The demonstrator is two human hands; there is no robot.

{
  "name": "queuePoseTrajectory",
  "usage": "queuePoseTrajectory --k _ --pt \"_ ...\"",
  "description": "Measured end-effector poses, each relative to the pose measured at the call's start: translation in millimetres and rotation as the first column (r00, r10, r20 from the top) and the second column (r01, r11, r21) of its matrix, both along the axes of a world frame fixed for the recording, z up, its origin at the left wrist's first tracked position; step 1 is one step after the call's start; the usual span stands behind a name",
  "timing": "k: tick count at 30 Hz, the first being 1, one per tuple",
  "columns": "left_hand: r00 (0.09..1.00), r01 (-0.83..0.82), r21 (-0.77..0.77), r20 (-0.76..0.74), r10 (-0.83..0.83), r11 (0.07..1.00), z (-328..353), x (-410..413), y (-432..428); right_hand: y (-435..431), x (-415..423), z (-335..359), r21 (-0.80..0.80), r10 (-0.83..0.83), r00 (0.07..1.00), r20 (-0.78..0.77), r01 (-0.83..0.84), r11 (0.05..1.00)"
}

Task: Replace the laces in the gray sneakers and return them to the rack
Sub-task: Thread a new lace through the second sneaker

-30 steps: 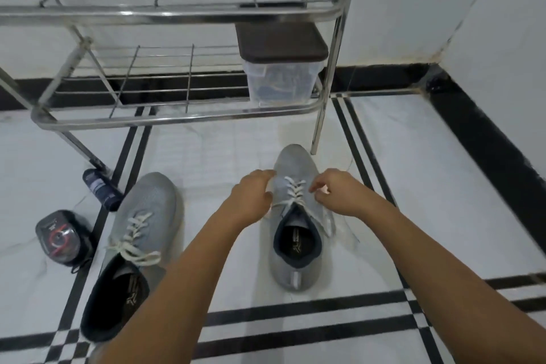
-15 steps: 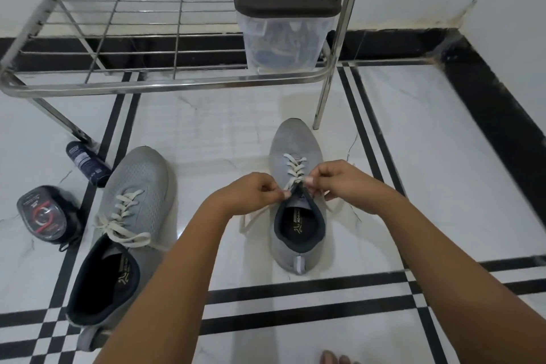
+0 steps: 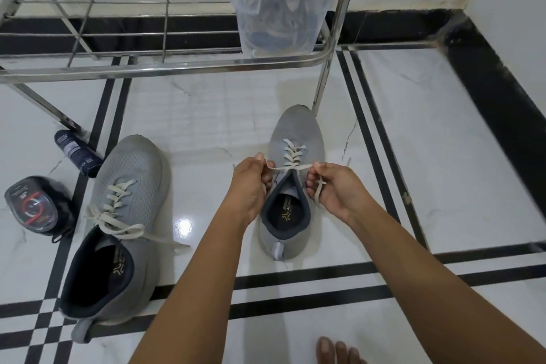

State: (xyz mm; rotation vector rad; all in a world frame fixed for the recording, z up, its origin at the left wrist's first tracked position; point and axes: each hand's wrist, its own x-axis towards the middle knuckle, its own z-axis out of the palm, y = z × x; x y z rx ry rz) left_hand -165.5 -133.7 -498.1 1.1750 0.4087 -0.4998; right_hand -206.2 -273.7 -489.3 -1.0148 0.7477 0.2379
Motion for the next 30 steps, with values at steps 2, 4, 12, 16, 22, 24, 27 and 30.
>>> queuePoseTrajectory --k 2,4,12,16,22,24,27,30 --pt "0.999 0.047 0.080 0.015 -0.048 0.996 0.3 0.0 -2.5 -4.4 -2.7 -0.3 -0.017 0.025 1.000 0.008 -0.025 1.000" --pt "0.990 0.115 0.194 0.058 -0.129 0.974 1.4 0.0 0.0 -7.9 -2.7 2.3 -0.036 0.078 0.996 0.032 -0.077 0.996" --pt "0.946 0.288 0.008 0.150 -0.286 0.958 8.8 -1.1 8.6 -3.3 8.2 11.1 0.035 0.097 0.975 0.201 -0.106 0.994" --pt "0.911 0.343 0.070 0.217 -0.350 0.937 6.0 3.0 17.2 -2.3 9.0 9.2 0.054 0.064 0.976 0.210 -0.077 0.996" --pt "0.935 0.152 0.127 0.303 -0.184 0.980 12.7 7.8 1.1 7.3 16.3 10.4 -0.049 0.060 0.980 0.192 -0.051 0.997" --pt "0.934 0.113 0.123 0.325 -0.148 0.986 14.6 9.3 -2.6 9.1 18.5 10.1 -0.166 0.127 0.980 0.153 -0.101 0.981" --pt "0.909 0.109 0.178 0.380 -0.170 0.978 18.2 14.8 -1.7 8.6 21.1 9.0 -0.344 0.264 0.958 0.116 -0.211 0.915" --pt "0.846 0.246 0.259 0.413 -0.337 0.934 24.4 23.3 -0.4 7.3 23.4 12.4 -0.455 0.403 0.909 0.109 -0.315 0.833"
